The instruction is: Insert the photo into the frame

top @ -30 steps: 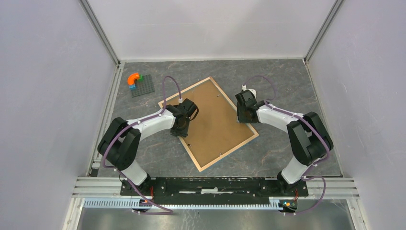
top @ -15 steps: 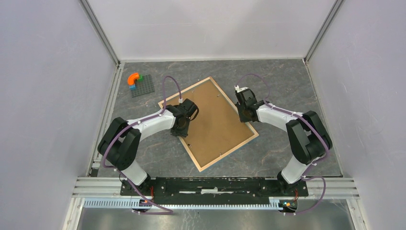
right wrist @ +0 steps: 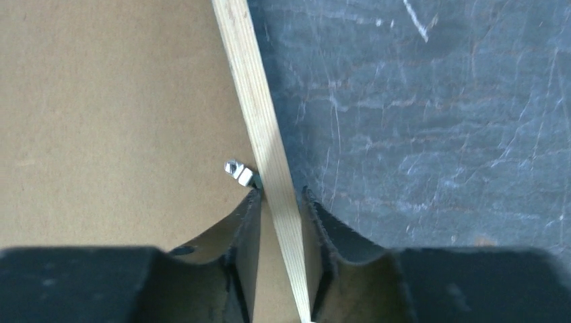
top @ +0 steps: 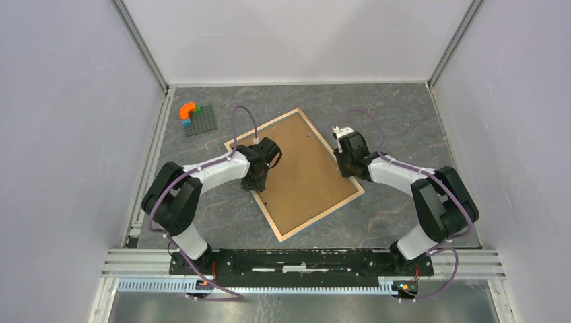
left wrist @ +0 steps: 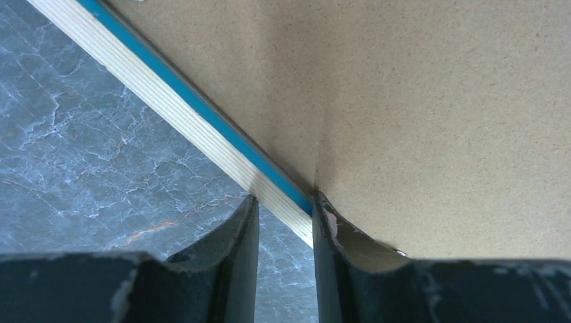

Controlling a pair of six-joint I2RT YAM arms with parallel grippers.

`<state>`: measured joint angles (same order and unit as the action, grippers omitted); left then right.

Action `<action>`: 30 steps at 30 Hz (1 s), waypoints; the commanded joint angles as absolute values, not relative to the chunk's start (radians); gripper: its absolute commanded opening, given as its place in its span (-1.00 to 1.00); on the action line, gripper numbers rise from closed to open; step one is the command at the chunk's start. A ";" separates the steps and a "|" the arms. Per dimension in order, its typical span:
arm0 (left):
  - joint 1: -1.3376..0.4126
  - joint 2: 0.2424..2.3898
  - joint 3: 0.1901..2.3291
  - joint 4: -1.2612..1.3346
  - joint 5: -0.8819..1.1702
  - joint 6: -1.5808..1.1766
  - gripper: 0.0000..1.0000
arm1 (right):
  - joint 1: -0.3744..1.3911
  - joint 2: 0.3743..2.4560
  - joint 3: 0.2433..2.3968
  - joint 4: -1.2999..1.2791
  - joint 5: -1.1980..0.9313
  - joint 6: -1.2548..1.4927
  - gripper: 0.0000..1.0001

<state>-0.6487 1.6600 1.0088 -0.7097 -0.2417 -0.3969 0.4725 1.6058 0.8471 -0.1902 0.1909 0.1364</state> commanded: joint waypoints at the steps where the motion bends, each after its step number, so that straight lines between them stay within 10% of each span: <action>1: -0.672 1.736 1.035 -0.747 -0.173 -0.301 -0.95 | 0.466 1.516 0.732 -0.261 0.090 0.209 -0.22; 18: -0.668 1.883 1.214 -0.794 -0.354 -0.247 -0.95 | 0.468 1.023 0.298 -0.054 -0.237 0.410 0.45; 30: -0.652 1.805 1.209 -0.829 -0.555 -0.253 -0.65 | 0.457 1.060 0.565 -0.291 0.118 0.227 0.79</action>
<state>-0.6643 1.8503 1.2140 -0.8474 -0.4698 -0.2882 0.4629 1.0176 0.4461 -0.2474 -0.0040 0.3000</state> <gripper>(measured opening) 0.303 0.890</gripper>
